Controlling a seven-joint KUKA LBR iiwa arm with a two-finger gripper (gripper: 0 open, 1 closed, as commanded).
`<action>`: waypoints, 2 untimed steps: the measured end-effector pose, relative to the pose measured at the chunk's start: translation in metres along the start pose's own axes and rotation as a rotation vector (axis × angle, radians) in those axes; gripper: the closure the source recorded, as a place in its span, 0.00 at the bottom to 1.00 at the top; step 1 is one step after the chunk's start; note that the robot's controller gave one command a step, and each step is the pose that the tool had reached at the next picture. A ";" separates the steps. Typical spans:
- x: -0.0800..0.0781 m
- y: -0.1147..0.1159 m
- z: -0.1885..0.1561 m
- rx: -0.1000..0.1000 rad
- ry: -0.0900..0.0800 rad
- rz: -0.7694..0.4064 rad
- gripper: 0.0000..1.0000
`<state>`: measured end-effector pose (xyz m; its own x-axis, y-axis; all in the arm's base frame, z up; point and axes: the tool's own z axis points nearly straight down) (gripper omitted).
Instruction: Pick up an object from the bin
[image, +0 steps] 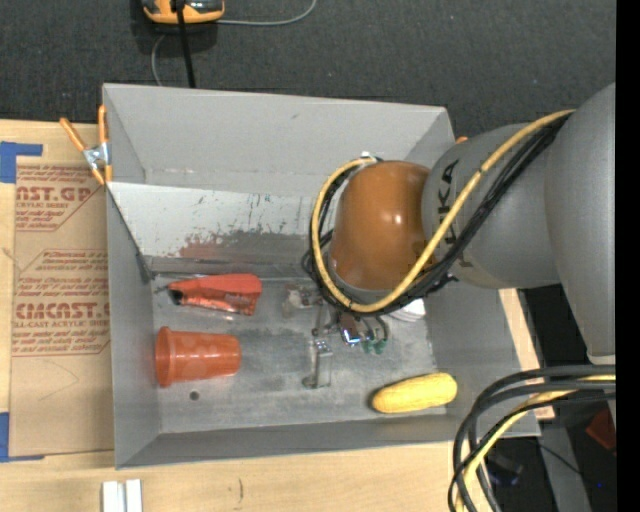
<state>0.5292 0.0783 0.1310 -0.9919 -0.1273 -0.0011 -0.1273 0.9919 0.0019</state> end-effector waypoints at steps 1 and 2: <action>-0.009 0.018 0.006 0.001 0.001 -0.026 0.00; -0.008 0.041 0.024 -0.002 -0.001 0.017 0.00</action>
Offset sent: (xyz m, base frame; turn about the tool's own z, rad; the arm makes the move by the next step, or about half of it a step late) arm -0.0081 0.0637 -0.0542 -0.1715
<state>0.5320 0.1199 0.1075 -0.9939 -0.1100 -0.0026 -0.1100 0.9939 0.0036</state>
